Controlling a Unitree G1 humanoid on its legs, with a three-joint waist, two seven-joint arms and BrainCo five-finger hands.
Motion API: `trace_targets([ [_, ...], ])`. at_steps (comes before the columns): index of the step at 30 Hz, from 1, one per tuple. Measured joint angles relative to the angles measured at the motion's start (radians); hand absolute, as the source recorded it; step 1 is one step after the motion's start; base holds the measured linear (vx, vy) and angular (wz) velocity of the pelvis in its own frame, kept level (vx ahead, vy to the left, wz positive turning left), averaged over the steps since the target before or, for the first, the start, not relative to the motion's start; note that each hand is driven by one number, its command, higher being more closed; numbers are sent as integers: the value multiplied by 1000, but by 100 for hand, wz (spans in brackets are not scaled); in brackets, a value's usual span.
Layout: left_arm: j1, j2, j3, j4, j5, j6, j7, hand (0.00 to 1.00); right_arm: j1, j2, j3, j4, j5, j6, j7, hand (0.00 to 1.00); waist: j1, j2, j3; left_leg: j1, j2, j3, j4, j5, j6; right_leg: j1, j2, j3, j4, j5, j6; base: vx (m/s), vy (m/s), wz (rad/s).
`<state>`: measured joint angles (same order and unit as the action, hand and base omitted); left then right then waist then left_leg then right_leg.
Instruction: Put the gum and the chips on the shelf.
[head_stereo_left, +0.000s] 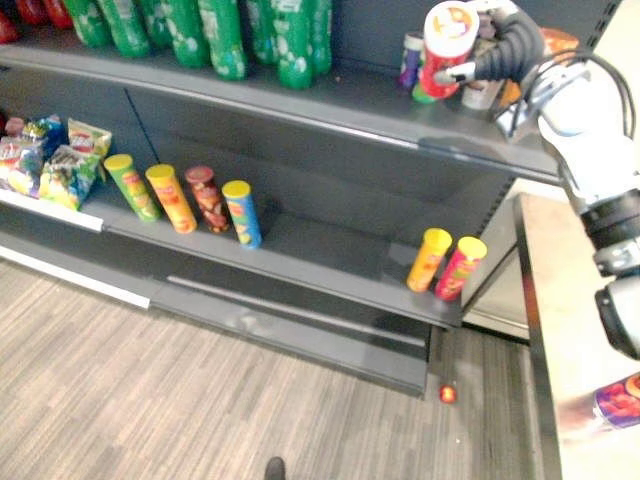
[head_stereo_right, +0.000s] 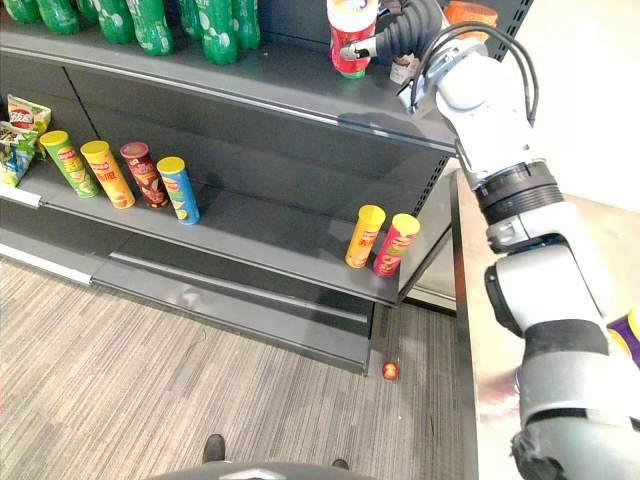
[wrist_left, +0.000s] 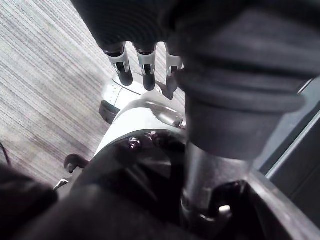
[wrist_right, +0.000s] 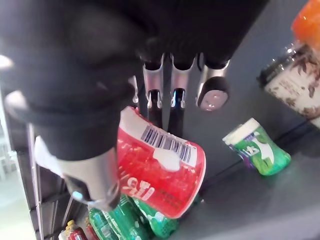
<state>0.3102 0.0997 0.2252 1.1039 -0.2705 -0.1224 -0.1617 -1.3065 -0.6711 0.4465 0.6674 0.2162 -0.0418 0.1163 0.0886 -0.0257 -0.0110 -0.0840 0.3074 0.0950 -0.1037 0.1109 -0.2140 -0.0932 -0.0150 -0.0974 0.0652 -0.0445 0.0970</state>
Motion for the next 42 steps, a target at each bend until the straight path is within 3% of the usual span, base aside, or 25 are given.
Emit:
trace_targets([
  [11, -15, -1, -3, -9, -3, -8, -5, 0, -108, 140, -57, 367, 68, 95, 44, 100, 10, -1, 51, 1, 8, 0, 0, -1, -2, 11, 10, 0, -20, 10, -7, 14, 3, 0],
  [16, -31, -1, -3, -8, -5, -8, -18, 0, -161, 148, -139, 492, 56, 108, 47, 100, 32, 0, 65, -2, 19, -2, 0, -1, -8, 14, 21, -2, -32, 16, -10, 0, 0, 0],
  [23, -32, 2, -1, -9, -2, -8, -31, 0, -207, 161, -222, 566, 20, 130, 70, 100, 34, -4, 83, -2, 27, -15, 0, -1, -13, 30, 27, -12, -48, 16, -9, 8, 2, 3],
  [24, -34, 3, 0, -9, 0, -8, -37, 0, -207, 161, -236, 566, 20, 131, 75, 0, 38, -6, 85, -3, 28, -15, 0, -2, -14, 30, 27, -12, -49, 16, -9, 0, 0, 0],
  [28, -39, 6, 1, -10, 3, -8, -43, 0, -216, 161, -244, 566, 20, 139, 80, 0, 51, -10, 87, -3, 28, -14, 0, -4, -17, 30, 29, -11, -50, 16, -9, 34, 4, -1],
  [42, -34, 5, 23, -32, 8, -6, -58, 0, -227, 166, -250, 566, 32, 145, 85, 0, 52, -24, 96, 0, 29, -16, 0, -5, -18, 35, 31, -12, -52, 16, -9, 5, 1, 0],
])
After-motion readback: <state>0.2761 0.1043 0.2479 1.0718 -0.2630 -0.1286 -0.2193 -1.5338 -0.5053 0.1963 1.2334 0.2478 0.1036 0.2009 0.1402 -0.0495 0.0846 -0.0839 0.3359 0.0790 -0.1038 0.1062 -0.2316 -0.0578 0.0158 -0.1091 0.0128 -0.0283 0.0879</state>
